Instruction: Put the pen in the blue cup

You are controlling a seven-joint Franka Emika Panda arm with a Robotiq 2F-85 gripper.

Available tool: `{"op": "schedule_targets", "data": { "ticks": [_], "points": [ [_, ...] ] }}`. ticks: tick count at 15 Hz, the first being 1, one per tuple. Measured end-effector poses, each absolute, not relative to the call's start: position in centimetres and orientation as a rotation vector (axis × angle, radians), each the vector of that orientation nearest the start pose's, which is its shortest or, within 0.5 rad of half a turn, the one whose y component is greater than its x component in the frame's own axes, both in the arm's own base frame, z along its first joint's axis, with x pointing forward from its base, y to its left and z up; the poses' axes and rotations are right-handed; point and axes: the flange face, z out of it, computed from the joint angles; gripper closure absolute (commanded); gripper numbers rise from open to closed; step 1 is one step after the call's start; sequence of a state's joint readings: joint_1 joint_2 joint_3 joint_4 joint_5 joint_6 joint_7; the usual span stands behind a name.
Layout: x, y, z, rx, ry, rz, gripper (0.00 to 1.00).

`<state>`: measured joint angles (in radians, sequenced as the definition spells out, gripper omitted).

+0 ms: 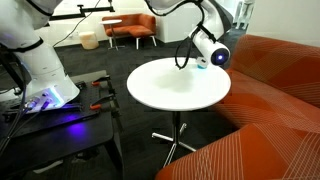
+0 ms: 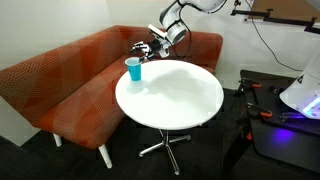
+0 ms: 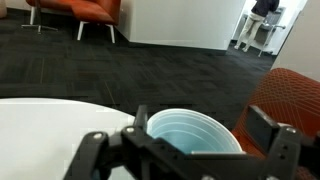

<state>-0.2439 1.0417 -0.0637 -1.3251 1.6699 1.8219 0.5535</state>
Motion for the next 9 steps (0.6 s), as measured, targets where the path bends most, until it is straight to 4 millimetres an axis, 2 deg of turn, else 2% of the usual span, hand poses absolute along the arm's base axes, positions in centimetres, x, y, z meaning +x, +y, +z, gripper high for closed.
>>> {"op": "schedule_targets", "data": {
  "ticks": [5, 9],
  "points": [
    [71.8, -12.5, 14.7, -1.088, 1.377, 0.564, 0.00],
    [70.3, -11.7, 17.3, -1.136, 1.310, 0.538, 0.00]
  ]
}}
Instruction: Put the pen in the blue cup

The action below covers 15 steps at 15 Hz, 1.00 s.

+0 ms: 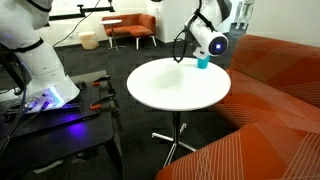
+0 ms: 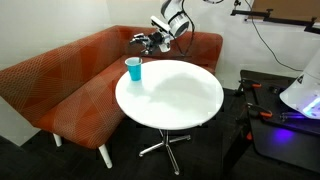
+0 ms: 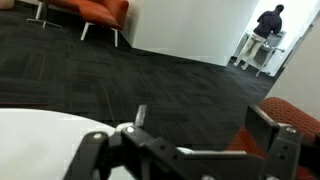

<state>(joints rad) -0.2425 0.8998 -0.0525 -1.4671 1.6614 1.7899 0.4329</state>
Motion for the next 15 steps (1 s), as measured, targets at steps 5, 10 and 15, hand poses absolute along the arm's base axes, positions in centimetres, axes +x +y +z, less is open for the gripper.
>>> {"op": "schedule_targets", "data": {
  "ticks": [5, 10, 15],
  "points": [
    [66.9, -10.7, 20.9, -1.199, 1.241, 0.519, 0.00],
    [63.2, -10.1, 24.0, -1.258, 1.208, 0.485, 0.00],
    [59.7, -9.8, 26.1, -1.317, 1.187, 0.462, 0.00]
  ]
}}
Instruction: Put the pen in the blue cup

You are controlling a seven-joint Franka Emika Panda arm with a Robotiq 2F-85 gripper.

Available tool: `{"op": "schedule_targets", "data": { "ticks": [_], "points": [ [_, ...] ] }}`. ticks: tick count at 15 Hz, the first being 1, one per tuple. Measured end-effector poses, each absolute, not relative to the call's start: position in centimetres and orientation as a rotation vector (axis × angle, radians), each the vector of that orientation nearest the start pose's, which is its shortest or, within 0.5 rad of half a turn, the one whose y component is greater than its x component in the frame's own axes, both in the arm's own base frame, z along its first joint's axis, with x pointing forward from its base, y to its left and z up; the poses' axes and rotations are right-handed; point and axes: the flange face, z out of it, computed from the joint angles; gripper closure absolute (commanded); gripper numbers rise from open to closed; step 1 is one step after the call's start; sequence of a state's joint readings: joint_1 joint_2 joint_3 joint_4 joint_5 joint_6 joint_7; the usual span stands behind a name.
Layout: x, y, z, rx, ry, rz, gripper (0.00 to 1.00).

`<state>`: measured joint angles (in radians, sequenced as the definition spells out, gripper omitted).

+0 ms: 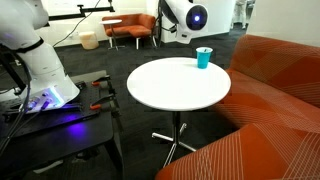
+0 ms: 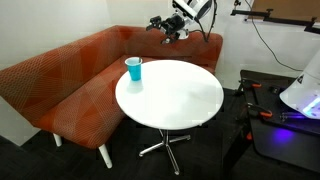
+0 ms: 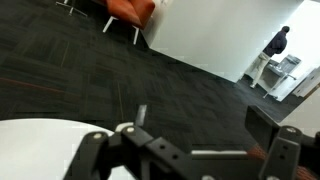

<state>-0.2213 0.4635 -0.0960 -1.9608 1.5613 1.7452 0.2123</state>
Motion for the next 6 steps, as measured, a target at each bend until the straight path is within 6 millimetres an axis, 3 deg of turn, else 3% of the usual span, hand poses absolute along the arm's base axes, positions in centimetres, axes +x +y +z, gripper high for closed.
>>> {"op": "schedule_targets", "data": {
  "ticks": [6],
  "points": [
    [56.2, -10.4, 27.3, -1.389, 1.135, 0.487, 0.00]
  ]
}}
